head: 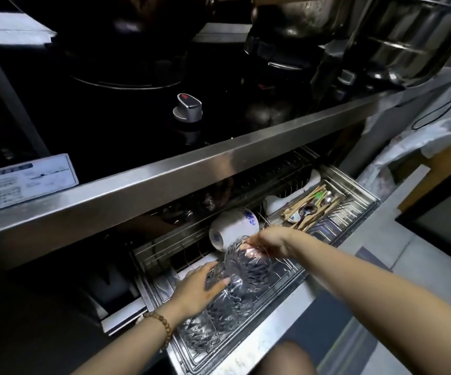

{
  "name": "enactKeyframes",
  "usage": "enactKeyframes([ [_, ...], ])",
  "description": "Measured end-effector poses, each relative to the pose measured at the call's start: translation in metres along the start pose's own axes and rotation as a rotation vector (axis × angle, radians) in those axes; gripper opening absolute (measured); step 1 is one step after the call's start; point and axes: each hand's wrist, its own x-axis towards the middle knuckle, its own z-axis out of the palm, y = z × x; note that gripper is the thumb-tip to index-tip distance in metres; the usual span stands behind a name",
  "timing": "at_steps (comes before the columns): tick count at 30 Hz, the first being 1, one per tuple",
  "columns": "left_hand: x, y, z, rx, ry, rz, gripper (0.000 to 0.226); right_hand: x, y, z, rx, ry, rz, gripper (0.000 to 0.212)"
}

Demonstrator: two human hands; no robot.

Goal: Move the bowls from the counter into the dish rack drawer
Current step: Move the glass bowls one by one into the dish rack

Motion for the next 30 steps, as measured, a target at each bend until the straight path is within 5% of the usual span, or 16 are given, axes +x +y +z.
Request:
enactKeyframes([
  [16,0.008,-0.005,0.000,0.027,0.026,0.011,0.071,0.059,0.025,0.013,-0.099,-0.246,0.165,0.023],
  [30,0.004,-0.002,-0.001,-0.027,0.046,0.008,0.070,0.031,0.017,0.017,-0.239,-0.220,0.152,0.024],
])
